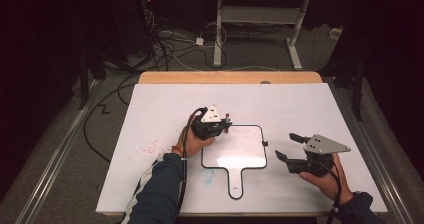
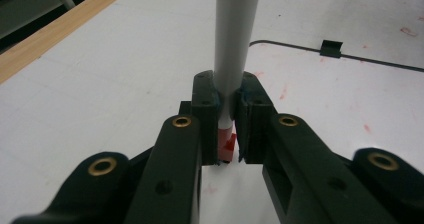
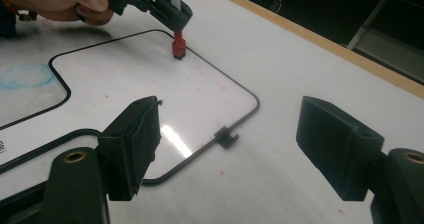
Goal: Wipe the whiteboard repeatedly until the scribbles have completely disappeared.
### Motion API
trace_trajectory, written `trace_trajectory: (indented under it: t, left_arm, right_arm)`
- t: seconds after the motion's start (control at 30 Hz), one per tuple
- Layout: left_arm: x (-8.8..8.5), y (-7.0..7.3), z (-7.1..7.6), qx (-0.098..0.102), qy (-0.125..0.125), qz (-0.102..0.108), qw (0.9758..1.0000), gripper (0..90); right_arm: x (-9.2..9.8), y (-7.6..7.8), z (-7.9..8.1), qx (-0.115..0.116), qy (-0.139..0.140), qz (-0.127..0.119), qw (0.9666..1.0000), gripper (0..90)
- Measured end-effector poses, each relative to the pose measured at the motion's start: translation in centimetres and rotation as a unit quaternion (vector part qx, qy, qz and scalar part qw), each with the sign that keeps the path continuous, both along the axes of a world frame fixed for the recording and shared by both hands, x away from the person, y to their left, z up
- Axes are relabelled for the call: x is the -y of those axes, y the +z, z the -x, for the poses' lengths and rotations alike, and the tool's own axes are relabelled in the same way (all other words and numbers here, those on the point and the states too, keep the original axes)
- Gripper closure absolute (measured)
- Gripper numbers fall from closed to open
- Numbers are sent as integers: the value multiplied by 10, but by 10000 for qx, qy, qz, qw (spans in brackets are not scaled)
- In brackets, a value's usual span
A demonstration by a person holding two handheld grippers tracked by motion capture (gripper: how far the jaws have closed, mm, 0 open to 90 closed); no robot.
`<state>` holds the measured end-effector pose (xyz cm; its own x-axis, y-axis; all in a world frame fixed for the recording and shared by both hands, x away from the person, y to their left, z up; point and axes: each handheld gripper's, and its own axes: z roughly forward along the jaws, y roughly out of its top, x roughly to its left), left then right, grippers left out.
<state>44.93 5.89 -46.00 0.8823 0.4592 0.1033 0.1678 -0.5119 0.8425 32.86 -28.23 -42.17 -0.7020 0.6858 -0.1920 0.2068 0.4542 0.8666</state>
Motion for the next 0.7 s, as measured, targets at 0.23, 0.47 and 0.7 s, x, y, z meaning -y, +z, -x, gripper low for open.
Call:
trace_trajectory:
  t: [0.23,0.47,0.7]
  left_arm:
    - [-28,0,3,-12,240,-76,9997,790]
    - [-37,-3,0,-69,424,107,9990,790]
    - [-11,-5,-5,8,281,237,9993,790]
  right_arm:
    - [0,0,0,12,-10,12,10000,261]
    - [-1,0,0,3,-22,-1,10000,261]
    - [-2,0,0,-14,0,0,10000,261]
